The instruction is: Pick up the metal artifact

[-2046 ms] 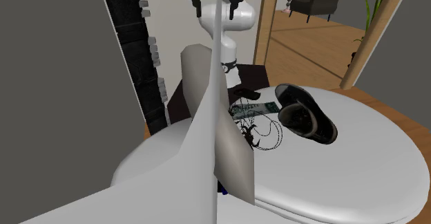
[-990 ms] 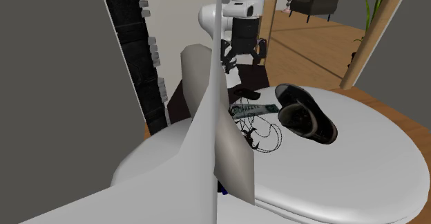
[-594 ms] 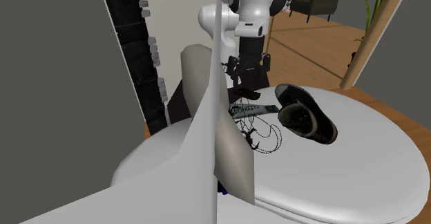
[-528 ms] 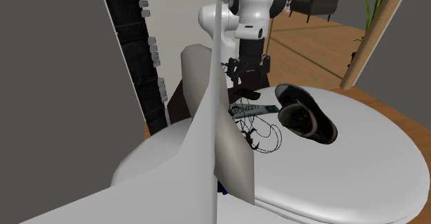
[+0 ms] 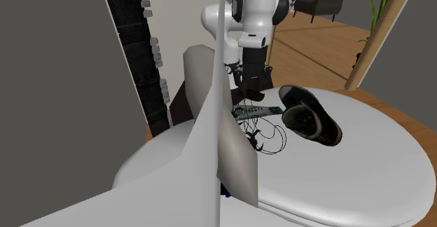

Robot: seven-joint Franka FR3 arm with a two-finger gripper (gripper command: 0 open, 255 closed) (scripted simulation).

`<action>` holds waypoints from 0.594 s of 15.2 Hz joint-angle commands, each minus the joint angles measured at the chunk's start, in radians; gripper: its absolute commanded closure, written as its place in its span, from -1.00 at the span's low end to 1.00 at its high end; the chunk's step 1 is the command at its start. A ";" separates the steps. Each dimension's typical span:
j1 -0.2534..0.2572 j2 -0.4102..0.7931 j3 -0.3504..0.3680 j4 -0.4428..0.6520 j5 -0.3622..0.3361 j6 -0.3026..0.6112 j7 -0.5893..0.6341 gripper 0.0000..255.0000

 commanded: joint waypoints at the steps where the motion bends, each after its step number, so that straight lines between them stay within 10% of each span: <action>1: -0.003 0.005 -0.001 -0.002 -0.001 0.005 0.001 1.00; 9: -0.002 -0.029 -0.005 0.008 0.000 -0.039 -0.003 1.00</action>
